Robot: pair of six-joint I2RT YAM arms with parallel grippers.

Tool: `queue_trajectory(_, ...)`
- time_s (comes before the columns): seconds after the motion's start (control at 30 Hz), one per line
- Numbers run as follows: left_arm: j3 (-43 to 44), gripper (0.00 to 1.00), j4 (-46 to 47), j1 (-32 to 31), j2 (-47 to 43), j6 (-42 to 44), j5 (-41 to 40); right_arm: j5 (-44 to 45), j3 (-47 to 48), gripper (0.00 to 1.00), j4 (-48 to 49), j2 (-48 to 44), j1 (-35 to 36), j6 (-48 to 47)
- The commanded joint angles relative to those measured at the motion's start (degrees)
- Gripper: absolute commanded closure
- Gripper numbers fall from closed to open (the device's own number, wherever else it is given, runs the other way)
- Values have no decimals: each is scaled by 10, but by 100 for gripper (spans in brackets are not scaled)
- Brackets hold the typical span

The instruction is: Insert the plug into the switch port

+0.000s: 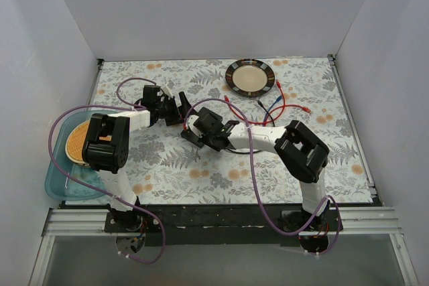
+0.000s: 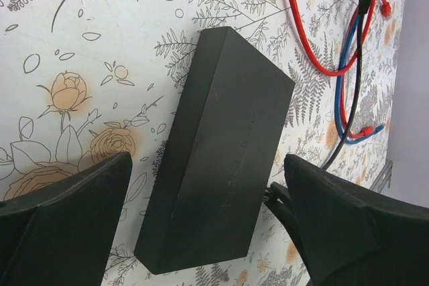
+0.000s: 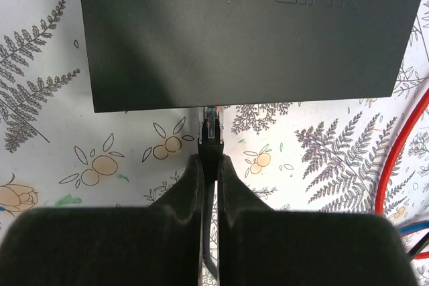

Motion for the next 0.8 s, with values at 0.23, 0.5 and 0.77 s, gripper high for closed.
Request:
queue_trajectory(0.23, -2, 2, 9, -1, 2, -2, 15, -2, 24, 99, -10, 8, 13, 29)
queue_trajectory(0.5, -5, 2, 10, -1, 5, -4, 20, 19, 32, 99, -13, 21, 20, 49)
queue_trajectory(0.77, -18, 2, 24, -2, -2, -11, 40, 53, 66, 99, -22, 46, 20, 80)
